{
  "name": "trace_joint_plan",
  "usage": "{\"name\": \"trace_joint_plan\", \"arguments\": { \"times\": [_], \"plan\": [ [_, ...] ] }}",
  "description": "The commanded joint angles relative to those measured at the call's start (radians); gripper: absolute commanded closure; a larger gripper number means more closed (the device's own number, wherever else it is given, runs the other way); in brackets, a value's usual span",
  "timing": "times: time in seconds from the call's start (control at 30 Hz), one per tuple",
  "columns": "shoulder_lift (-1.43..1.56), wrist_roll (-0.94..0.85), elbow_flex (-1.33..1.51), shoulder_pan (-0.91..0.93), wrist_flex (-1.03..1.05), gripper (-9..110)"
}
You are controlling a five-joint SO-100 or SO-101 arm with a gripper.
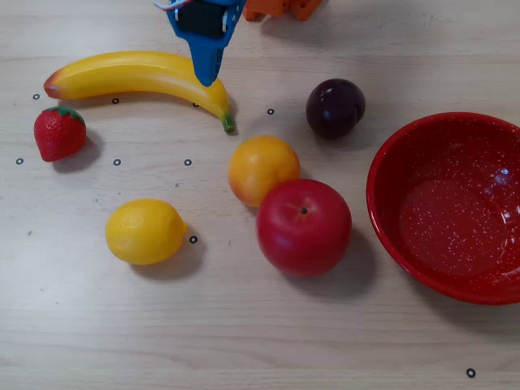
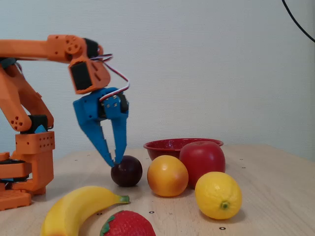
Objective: Put the lemon in the red bowl.
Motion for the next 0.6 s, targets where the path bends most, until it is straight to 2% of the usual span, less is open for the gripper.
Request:
{"name": "trace_joint_plan", "arguments": {
  "times": [0.0,0.37,0.57],
  "plan": [
    [-0.023,0.023,-0.156,-0.037,0.028,101],
    [-0.359,0.097,-0.578,-0.058,0.166,101],
    [-0.471,0.101,-0.709,-0.086,0.184,101]
  ]
}}
